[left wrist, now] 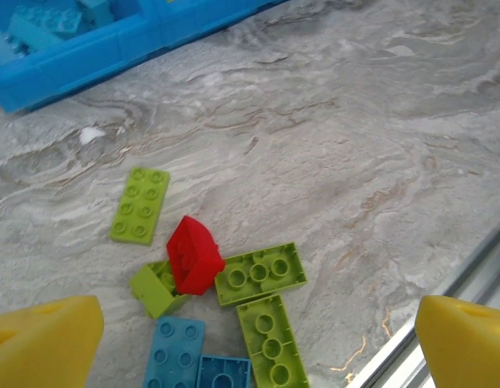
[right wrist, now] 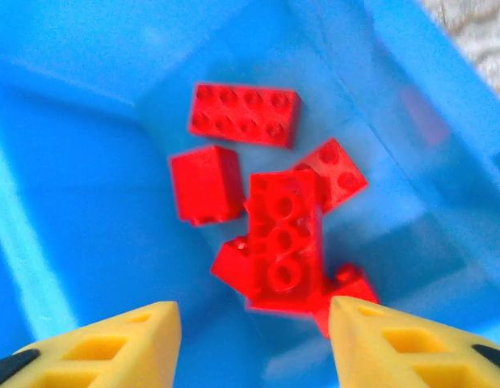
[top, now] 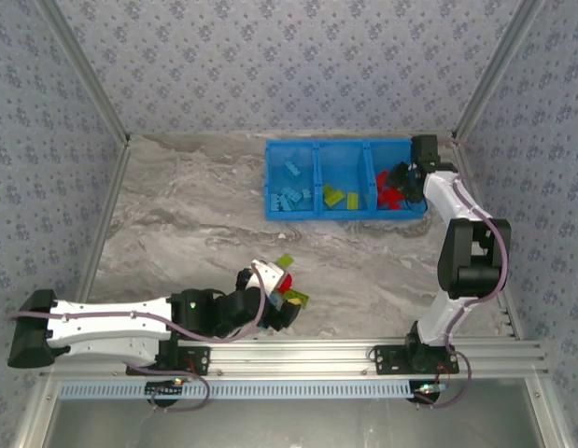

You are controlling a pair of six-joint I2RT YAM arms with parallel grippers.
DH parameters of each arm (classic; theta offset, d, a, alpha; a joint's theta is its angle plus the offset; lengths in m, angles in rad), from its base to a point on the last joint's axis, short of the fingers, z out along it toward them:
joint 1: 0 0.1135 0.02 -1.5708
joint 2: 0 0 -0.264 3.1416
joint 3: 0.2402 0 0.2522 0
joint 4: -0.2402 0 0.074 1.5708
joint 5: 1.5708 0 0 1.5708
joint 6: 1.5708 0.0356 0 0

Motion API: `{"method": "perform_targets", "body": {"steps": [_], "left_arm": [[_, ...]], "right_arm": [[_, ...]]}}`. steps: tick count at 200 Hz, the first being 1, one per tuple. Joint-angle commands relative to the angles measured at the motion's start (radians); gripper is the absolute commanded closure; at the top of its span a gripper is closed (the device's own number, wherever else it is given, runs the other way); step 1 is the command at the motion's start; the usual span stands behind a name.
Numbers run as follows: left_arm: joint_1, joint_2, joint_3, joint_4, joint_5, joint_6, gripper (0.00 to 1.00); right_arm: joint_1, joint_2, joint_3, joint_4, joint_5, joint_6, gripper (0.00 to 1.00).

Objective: Sort the legos into containers by color

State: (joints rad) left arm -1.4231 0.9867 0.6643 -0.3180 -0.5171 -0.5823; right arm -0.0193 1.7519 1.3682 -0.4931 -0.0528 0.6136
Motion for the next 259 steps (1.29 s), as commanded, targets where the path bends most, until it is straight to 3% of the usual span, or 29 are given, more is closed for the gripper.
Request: {"method": "perform_targets", "body": {"steps": [1, 22, 54, 84, 112, 146, 187, 213, 231, 259], "left_arm": [[0.045, -0.007, 0.021, -0.059, -0.015, -0.100, 0.01], [0.090, -0.012, 0.026, -0.083, -0.013, -0.170, 0.01], [0.190, 0.010, 0.057, -0.121, 0.042, -0.275, 0.01], [0.277, 0.083, 0.077, -0.092, 0.130, -0.319, 0.03], [0.334, 0.198, 0.134, -0.090, 0.182, -0.301, 0.08], [0.419, 0.331, 0.177, -0.055, 0.313, -0.315, 0.25], [0.451, 0.403, 0.125, 0.004, 0.331, -0.395, 0.56], [0.462, 0.395, 0.044, 0.107, 0.392, -0.428, 0.58], [0.463, 0.406, 0.020, 0.140, 0.437, -0.424, 0.54], [0.463, 0.433, -0.010, 0.177, 0.443, -0.434, 0.57]], "right_arm": [[0.002, -0.057, 0.031, -0.075, -0.038, 0.006, 0.41], [0.005, -0.164, -0.005, -0.093, -0.107, 0.003, 0.40], [0.064, -0.445, -0.142, -0.104, -0.233, -0.021, 0.35], [0.250, -0.721, -0.300, -0.160, -0.203, -0.037, 0.30], [0.456, -0.857, -0.398, -0.201, -0.168, -0.013, 0.30], [0.603, -0.861, -0.462, -0.280, -0.142, 0.008, 0.30], [0.663, -0.863, -0.532, -0.282, -0.124, 0.053, 0.30], [0.673, -0.862, -0.547, -0.264, -0.121, 0.063, 0.30], [0.678, -0.858, -0.548, -0.250, -0.119, 0.071, 0.30], [0.689, -0.843, -0.539, -0.235, -0.118, 0.083, 0.29]]}}
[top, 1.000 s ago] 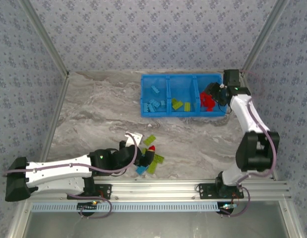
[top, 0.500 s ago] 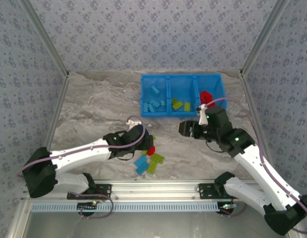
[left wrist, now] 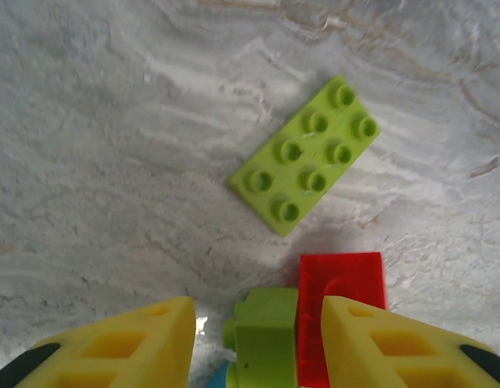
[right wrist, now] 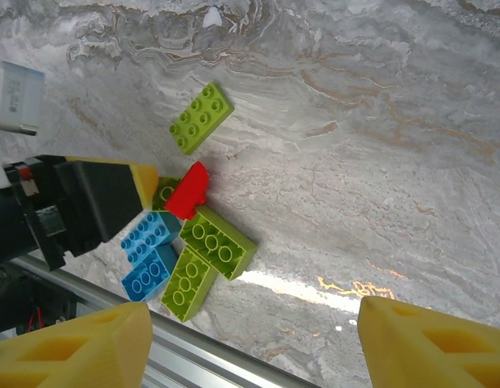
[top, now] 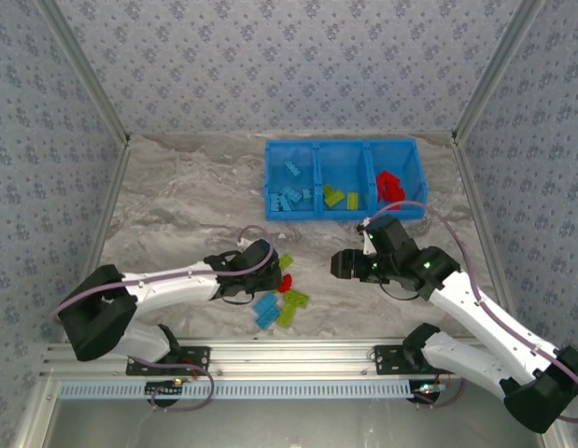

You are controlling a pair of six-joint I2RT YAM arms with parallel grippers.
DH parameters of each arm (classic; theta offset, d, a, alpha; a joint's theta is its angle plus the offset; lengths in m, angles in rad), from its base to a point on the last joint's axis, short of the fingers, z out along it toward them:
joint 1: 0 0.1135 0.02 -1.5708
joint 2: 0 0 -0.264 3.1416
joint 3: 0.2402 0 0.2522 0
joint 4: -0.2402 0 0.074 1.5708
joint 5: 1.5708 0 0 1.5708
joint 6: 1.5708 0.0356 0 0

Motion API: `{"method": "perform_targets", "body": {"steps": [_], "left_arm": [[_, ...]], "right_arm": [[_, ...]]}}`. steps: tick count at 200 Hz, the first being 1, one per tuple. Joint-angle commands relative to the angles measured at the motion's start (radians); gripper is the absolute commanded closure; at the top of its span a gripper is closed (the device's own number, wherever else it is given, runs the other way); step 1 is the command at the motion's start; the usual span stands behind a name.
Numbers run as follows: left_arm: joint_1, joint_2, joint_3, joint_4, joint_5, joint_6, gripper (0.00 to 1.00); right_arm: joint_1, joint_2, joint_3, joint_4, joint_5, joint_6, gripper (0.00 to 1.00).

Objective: Sort the legos into containers by color

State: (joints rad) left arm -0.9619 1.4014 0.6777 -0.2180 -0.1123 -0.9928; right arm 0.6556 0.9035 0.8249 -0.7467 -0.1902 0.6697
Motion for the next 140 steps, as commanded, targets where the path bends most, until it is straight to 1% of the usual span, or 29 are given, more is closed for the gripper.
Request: {"method": "perform_targets", "body": {"steps": [1, 43, 70, 85, 97, 111, 125, 140], "left_arm": [[0.002, 0.018, -0.024, 0.080, 0.038, -0.025, 0.57], [0.001, 0.058, -0.054, 0.157, 0.071, -0.041, 0.59], [0.002, 0.070, -0.068, 0.194, 0.080, -0.061, 0.73], [0.000, 0.043, -0.066, 0.186, 0.069, -0.061, 0.77], [-0.003, 0.005, -0.048, 0.149, 0.054, -0.050, 0.79], [-0.015, -0.054, 0.007, 0.063, 0.020, -0.016, 0.82], [-0.042, -0.094, 0.103, -0.038, -0.034, 0.046, 0.84], [-0.067, -0.090, 0.235, -0.140, -0.075, 0.127, 0.84]], "right_arm": [[0.015, 0.006, 0.005, 0.019, 0.020, 0.027, 0.29], [0.050, 0.013, 0.016, 0.012, 0.034, 0.042, 0.29], [0.075, 0.020, -0.002, 0.027, 0.036, 0.053, 0.29], [0.085, 0.024, -0.008, 0.031, 0.020, 0.061, 0.29], [0.093, 0.020, -0.007, 0.032, 0.005, 0.068, 0.29], [0.104, 0.011, 0.004, 0.032, -0.005, 0.071, 0.29], [0.114, -0.008, 0.022, 0.022, 0.006, 0.079, 0.29], [0.120, -0.042, 0.035, 0.014, 0.043, 0.089, 0.30]]}}
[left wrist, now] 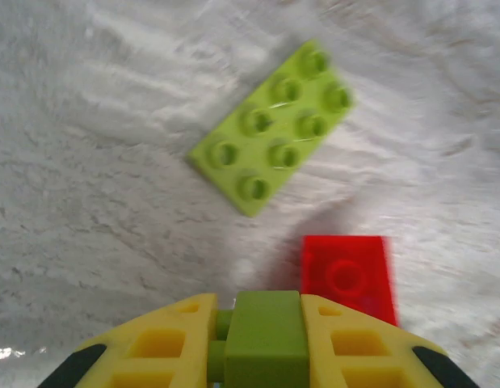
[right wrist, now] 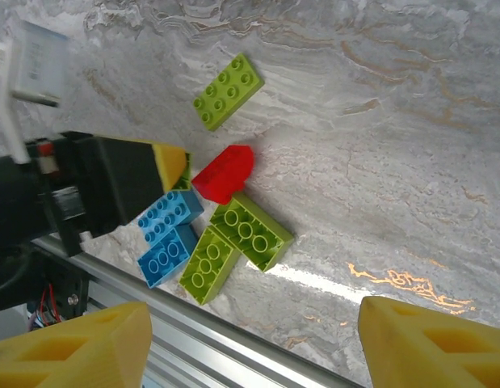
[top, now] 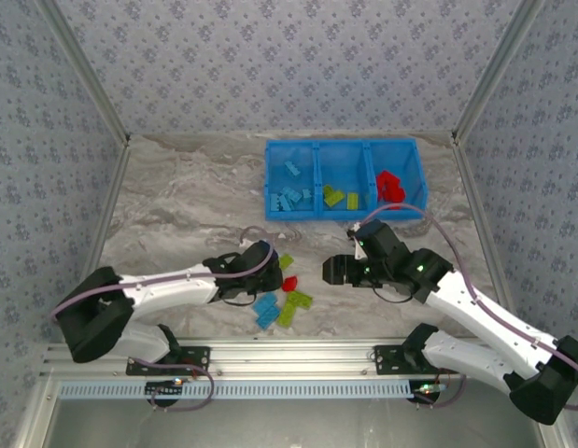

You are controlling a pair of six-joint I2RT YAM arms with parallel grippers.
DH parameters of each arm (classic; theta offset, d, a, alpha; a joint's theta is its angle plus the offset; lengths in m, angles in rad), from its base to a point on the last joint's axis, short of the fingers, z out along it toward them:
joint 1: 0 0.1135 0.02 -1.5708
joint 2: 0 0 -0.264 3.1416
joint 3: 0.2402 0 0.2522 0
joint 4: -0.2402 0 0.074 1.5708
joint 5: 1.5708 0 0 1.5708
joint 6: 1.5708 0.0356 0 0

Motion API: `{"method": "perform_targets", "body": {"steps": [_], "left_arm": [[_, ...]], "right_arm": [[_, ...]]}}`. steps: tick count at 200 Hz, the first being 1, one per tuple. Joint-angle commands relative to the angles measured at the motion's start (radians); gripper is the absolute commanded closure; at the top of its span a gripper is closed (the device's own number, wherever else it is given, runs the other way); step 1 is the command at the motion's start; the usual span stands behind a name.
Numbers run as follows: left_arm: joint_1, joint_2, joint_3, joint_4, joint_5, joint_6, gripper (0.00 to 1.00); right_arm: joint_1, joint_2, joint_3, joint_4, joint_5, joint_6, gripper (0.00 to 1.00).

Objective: Sort the legos into containers by color

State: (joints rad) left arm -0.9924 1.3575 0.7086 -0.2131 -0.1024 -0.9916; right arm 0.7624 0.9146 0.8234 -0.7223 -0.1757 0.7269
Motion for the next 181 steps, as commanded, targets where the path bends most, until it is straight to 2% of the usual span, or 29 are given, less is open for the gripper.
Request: {"method": "perform_targets", "body": {"steps": [1, 24, 58, 92, 120, 130, 154, 165, 181], "left_arm": [[-0.037, -0.044, 0.215, -0.150, -0.086, 0.133, 0.84], [-0.049, 0.052, 0.429, -0.215, -0.117, 0.270, 0.84], [-0.015, 0.325, 0.775, -0.240, -0.183, 0.474, 0.84], [0.072, 0.607, 1.079, -0.214, -0.168, 0.549, 0.86], [0.101, 0.814, 1.348, -0.265, -0.155, 0.606, 0.85], [0.109, 0.889, 1.465, -0.321, -0.146, 0.615, 0.82], [0.127, 1.025, 1.708, -0.450, -0.151, 0.627, 0.66], [0.128, 1.042, 1.759, -0.459, -0.157, 0.640, 0.58], [0.125, 1.012, 1.758, -0.483, -0.150, 0.650, 0.56]], "right_arm": [[0.013, -0.054, 0.038, -0.012, 0.031, 0.033, 0.30], [0.014, -0.114, 0.045, -0.037, 0.125, 0.052, 0.30], [0.013, -0.194, 0.042, -0.062, 0.210, 0.075, 0.30], [0.012, -0.221, 0.046, -0.119, 0.224, 0.076, 0.29], [0.012, -0.225, 0.040, -0.134, 0.204, 0.083, 0.29], [0.013, -0.224, 0.035, -0.127, 0.201, 0.080, 0.29], [0.010, -0.219, 0.038, -0.120, 0.202, 0.066, 0.29], [0.009, -0.217, 0.042, -0.125, 0.205, 0.057, 0.29], [0.005, -0.217, 0.044, -0.133, 0.209, 0.049, 0.29]]}}
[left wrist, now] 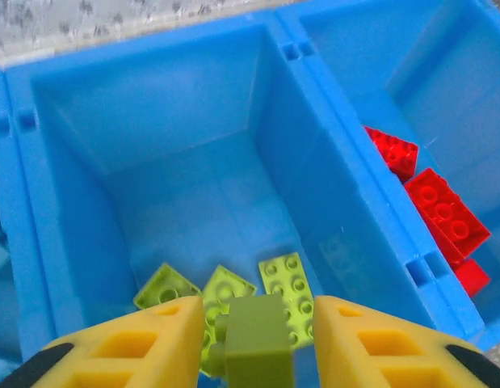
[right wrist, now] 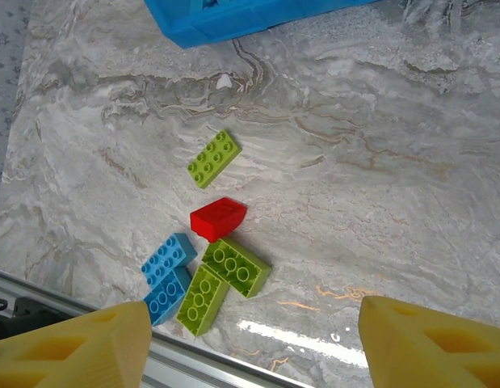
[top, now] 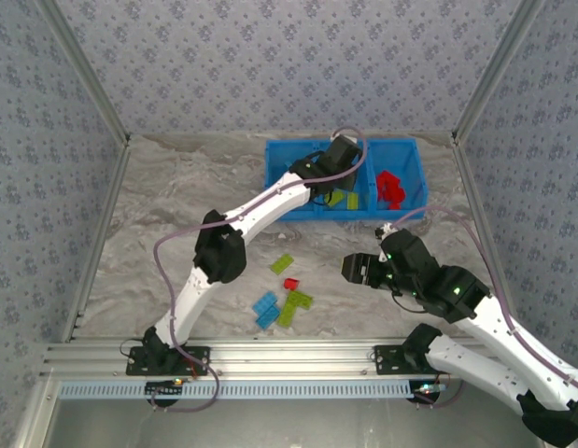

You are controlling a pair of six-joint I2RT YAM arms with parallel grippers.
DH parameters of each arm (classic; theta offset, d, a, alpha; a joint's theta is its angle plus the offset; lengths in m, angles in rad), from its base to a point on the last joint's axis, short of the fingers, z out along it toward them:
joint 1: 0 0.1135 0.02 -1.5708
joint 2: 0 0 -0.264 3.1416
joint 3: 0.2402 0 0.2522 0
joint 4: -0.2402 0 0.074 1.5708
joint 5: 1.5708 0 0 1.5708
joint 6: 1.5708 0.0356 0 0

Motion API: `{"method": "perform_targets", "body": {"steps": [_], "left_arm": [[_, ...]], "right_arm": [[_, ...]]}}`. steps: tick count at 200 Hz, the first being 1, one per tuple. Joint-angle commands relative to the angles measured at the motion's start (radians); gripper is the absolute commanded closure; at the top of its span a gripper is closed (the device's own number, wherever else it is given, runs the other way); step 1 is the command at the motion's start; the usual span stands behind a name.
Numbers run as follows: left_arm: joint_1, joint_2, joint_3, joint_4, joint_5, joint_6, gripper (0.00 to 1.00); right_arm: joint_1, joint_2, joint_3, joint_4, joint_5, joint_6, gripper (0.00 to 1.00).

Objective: Sort the legos into containers by color

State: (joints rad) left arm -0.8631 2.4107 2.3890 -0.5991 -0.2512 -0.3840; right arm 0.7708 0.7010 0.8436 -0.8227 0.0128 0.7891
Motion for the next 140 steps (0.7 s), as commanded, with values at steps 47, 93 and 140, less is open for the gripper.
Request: {"method": "perform_targets", "body": {"steps": [47, 93, 140], "left_arm": [[-0.024, -0.413, -0.383, 0.094, 0.002, 0.050, 0.54], [-0.157, -1.006, -1.027, 0.229, -0.115, 0.023, 0.54], [-0.444, -1.394, -1.286, -0.130, -0.321, -0.054, 0.52]], "right_arm": [[-0.008, -0.005, 0.008, -0.037, 0.012, -0.012, 0.28], [0.022, 0.094, 0.001, 0.008, -0.003, -0.064, 0.29], [0.186, 0.428, 0.132, 0.102, 0.118, -0.254, 0.23]]}}
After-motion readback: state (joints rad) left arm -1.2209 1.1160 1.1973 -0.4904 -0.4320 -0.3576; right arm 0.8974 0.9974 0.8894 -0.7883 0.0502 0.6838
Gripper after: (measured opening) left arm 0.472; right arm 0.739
